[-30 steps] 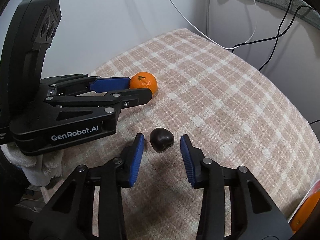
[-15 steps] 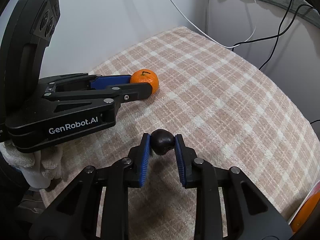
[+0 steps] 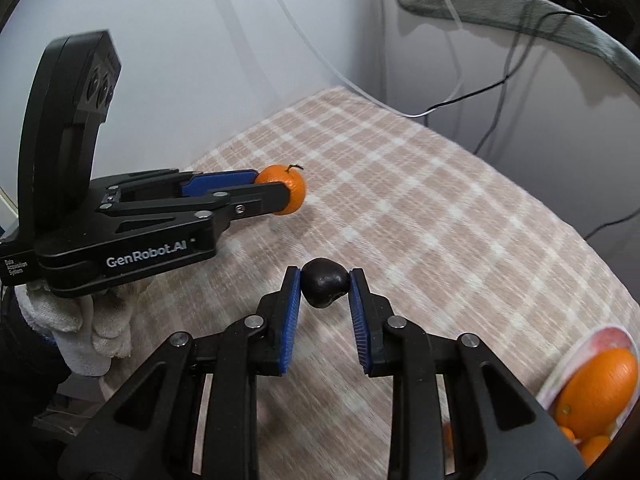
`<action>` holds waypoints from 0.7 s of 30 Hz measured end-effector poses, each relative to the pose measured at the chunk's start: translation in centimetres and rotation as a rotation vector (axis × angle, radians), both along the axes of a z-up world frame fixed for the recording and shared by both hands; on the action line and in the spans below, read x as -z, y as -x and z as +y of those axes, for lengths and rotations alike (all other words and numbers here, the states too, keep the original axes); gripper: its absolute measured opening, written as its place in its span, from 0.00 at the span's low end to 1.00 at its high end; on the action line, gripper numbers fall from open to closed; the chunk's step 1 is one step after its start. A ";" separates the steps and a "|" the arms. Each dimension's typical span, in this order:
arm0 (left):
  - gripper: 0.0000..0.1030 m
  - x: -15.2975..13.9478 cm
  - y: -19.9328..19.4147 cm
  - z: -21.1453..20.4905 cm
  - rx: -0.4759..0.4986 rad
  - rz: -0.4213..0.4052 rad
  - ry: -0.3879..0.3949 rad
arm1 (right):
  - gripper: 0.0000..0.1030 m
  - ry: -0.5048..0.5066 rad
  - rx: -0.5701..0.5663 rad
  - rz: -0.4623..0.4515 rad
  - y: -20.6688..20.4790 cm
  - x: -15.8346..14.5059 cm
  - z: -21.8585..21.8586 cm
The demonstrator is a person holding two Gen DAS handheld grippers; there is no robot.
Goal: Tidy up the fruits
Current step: 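Close the right gripper on the black plum while the left gripper grasps a tangerine, then carry the tangerine and black plum in both grippers over the white plate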
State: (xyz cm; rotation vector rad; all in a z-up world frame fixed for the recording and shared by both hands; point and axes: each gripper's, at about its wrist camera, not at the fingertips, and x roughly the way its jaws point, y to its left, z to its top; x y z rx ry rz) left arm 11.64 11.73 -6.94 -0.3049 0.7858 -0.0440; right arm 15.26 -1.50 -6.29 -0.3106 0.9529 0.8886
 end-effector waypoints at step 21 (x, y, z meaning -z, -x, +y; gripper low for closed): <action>0.24 -1.7 0.0 -8.1 0.143 -0.024 -0.013 | 0.25 -0.059 0.174 -0.051 -0.9 -3.4 -13.4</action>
